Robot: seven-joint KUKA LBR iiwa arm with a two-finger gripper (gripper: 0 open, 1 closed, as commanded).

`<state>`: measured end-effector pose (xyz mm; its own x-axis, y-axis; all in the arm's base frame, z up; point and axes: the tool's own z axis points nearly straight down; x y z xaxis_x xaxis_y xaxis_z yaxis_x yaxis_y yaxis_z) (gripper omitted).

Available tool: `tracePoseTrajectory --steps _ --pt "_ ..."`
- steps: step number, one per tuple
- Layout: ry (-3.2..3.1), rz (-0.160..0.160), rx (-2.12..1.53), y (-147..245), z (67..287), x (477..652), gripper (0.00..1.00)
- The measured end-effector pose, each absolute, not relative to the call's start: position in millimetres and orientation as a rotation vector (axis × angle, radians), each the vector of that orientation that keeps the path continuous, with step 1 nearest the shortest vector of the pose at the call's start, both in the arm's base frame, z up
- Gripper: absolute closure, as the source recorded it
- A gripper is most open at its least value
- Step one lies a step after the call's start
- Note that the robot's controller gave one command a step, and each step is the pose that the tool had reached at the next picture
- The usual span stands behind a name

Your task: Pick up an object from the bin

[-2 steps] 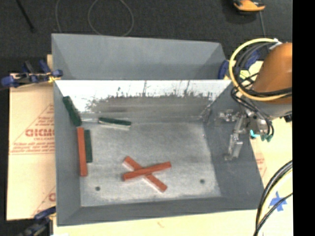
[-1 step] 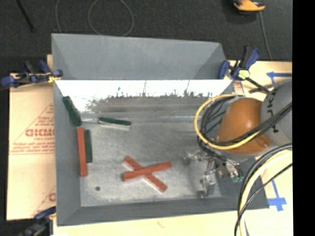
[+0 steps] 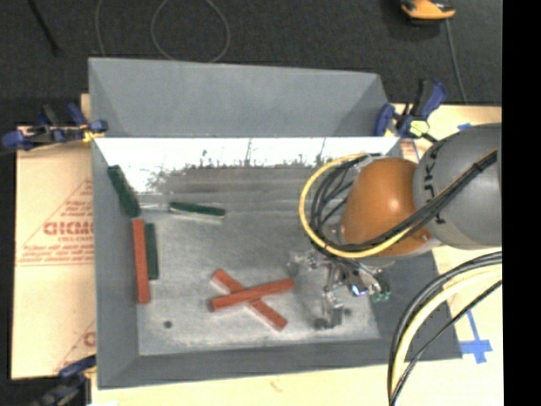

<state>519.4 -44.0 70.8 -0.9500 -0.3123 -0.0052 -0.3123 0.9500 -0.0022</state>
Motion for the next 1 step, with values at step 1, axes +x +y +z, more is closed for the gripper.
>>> tracePoseTrajectory --steps 1 --pt "3.113 0.005 -0.407 14.9 70.4 511.7 0.0"
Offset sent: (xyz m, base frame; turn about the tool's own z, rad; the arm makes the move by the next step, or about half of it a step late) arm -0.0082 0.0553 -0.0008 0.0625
